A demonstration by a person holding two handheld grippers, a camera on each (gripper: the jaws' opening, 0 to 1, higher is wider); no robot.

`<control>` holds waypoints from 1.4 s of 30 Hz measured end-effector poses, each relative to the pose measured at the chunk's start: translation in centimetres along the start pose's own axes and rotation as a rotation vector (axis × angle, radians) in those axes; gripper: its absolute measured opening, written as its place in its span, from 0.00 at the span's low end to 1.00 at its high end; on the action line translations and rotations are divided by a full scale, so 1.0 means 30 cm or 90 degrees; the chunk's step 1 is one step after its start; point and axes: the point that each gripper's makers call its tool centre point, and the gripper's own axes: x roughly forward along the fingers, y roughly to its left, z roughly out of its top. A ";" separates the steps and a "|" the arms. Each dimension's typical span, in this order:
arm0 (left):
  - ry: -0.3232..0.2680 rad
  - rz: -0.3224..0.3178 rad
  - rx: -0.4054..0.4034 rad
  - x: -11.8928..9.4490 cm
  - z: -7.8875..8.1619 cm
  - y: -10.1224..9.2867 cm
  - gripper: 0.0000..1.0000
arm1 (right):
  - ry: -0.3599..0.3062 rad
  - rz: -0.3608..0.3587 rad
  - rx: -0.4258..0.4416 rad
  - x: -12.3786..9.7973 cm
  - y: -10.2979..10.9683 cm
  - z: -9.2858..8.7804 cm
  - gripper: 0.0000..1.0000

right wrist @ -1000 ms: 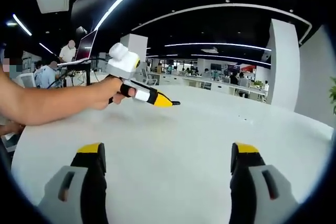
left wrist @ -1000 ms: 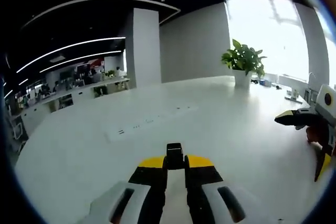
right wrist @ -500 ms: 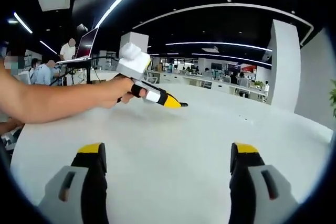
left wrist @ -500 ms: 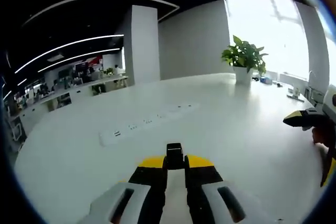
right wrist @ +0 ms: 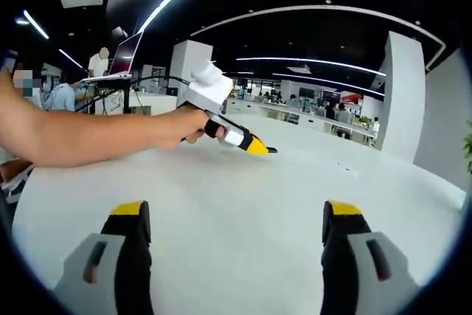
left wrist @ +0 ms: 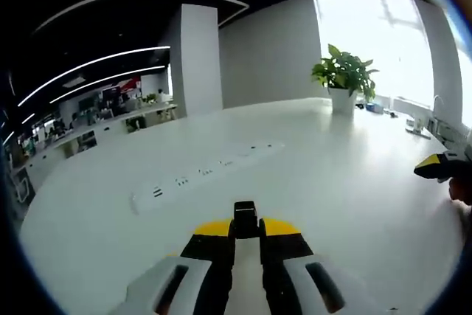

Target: Snap the two parts of the plastic buckle together until the buckle closes and remains connected.

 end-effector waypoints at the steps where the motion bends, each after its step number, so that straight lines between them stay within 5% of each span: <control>1: 0.001 0.000 0.001 0.003 0.000 0.000 0.11 | 0.001 0.000 0.000 0.001 -0.001 -0.001 0.97; 42: 0.033 -0.027 -0.004 0.040 -0.046 0.007 0.11 | 0.012 0.005 -0.021 0.014 0.003 -0.017 0.95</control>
